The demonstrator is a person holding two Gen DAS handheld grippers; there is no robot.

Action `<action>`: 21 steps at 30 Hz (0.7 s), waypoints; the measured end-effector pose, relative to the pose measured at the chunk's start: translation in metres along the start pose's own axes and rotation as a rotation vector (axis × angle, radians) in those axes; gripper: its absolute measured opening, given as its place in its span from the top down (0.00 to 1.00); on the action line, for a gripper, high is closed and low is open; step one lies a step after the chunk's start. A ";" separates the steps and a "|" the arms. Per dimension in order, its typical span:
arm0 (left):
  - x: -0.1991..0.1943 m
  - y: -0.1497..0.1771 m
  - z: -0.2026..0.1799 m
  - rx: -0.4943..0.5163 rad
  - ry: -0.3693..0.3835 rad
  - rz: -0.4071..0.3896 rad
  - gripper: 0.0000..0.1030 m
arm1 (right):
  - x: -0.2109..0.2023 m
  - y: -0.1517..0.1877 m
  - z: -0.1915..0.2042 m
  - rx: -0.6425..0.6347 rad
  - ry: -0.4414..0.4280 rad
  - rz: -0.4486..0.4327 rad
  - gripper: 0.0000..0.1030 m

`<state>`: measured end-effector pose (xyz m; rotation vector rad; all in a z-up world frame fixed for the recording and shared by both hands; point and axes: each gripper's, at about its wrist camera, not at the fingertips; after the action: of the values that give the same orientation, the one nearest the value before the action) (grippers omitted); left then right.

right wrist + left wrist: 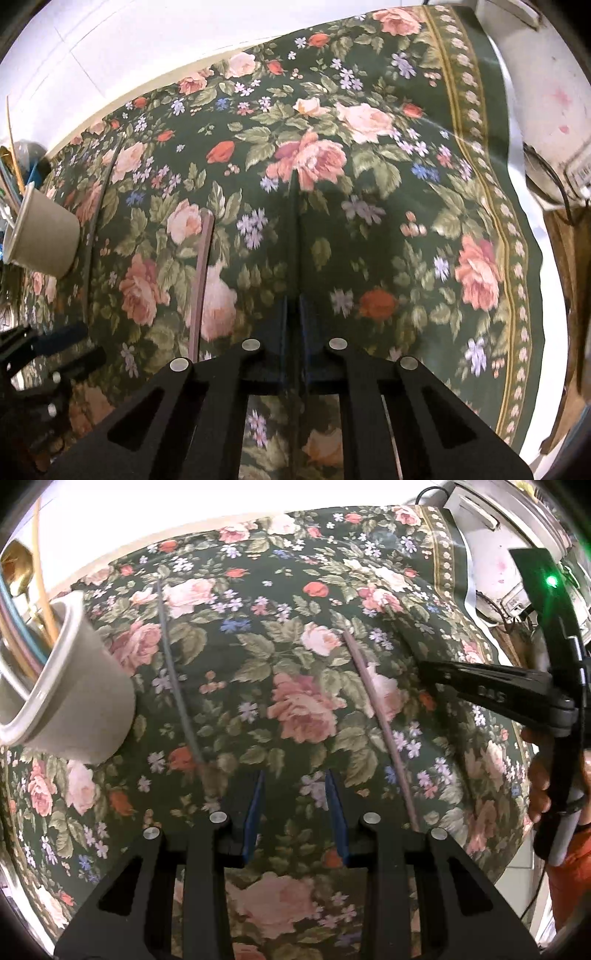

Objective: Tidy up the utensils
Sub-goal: 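Grasp a pinkish chopstick with the left tool while the right tool grasps a dark chopstick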

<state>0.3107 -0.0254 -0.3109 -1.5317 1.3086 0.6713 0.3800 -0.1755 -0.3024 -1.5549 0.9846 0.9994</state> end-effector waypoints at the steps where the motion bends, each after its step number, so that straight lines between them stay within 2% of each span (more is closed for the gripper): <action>1: 0.001 -0.002 -0.003 0.001 0.002 -0.001 0.68 | 0.001 -0.001 0.001 -0.006 0.001 -0.008 0.94; 8: 0.019 -0.024 -0.024 -0.037 0.043 0.005 0.68 | 0.005 -0.006 -0.003 -0.022 -0.051 -0.026 0.94; 11: 0.033 -0.031 -0.033 -0.064 0.063 0.020 0.68 | 0.000 -0.005 -0.018 0.019 -0.107 -0.018 0.94; 15: 0.052 -0.035 -0.043 -0.088 0.067 0.039 0.68 | -0.012 0.004 -0.041 0.058 -0.133 -0.039 0.94; 16: 0.053 -0.037 -0.047 -0.081 0.063 0.016 0.68 | -0.015 0.007 -0.049 0.066 -0.140 -0.042 0.94; 21: 0.065 -0.048 -0.060 -0.108 0.099 0.015 0.68 | -0.025 0.015 -0.075 0.091 -0.147 -0.062 0.94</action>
<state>0.3625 -0.1096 -0.3297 -1.6618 1.3773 0.6927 0.3666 -0.2486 -0.2719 -1.4084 0.8630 0.9972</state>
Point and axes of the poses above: each gripper's, at about its wrist camera, not at the fingertips, and x roughly the way its jaws point, z to its left, y to its underside, and after that the axes turned 13 degrees about y, right-handed
